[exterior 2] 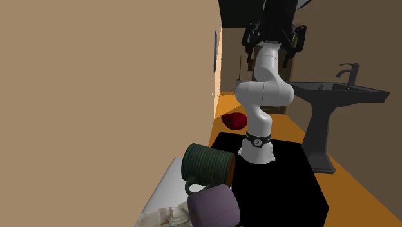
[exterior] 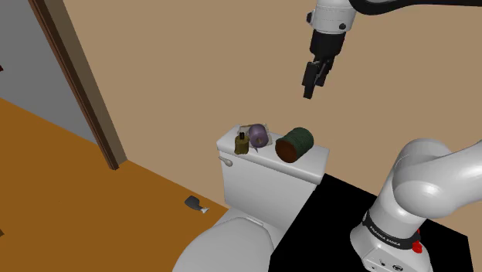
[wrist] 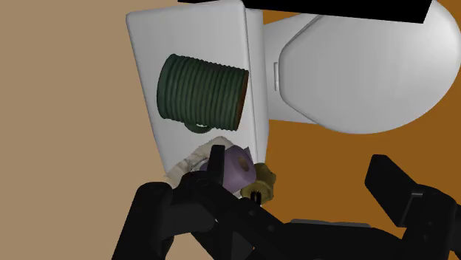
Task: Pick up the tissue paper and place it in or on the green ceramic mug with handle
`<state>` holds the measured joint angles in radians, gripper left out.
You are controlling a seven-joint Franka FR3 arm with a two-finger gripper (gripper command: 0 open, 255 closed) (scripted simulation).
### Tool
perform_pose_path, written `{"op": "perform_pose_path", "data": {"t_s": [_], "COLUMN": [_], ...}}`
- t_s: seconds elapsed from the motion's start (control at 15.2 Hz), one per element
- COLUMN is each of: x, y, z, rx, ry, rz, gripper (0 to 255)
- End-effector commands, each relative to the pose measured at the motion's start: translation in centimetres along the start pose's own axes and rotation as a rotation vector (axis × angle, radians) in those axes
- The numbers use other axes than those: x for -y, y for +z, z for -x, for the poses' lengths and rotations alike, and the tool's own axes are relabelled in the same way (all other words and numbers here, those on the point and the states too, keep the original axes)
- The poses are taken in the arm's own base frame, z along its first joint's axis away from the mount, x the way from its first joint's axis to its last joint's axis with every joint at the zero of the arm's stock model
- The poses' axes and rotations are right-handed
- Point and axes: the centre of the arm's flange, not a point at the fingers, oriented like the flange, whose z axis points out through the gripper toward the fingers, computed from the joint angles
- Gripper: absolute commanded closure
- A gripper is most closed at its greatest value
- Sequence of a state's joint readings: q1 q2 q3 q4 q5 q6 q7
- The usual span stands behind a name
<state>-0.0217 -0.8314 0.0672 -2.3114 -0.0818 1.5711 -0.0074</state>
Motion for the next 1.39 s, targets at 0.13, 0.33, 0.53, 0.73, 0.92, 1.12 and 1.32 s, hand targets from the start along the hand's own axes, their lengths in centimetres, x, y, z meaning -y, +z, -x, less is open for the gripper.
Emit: {"op": "perform_pose_path", "data": {"t_s": [0.13, 0.33, 0.53, 0.73, 0.92, 1.12, 1.32], "x": [-0.8, -2.1, -3.5, -5.1, -6.7, -8.3, -10.0], "y": [1.9, 4.7, 7.6, 10.6, 13.6, 16.7, 19.8], "z": [-1.8, -4.4, -6.9, -9.2, -11.5, -13.5, -15.5], "rx": [-0.002, -0.004, -0.006, -0.008, -0.011, -0.013, -0.015], "ry": [0.062, 0.154, 0.247, 0.339, 0.432, 0.525, 0.617], "rz": [-0.029, -0.073, -0.117, -0.161, -0.205, -0.249, -0.293], "gripper": [0, 0, 0, 0, 0, 0, 0]}}
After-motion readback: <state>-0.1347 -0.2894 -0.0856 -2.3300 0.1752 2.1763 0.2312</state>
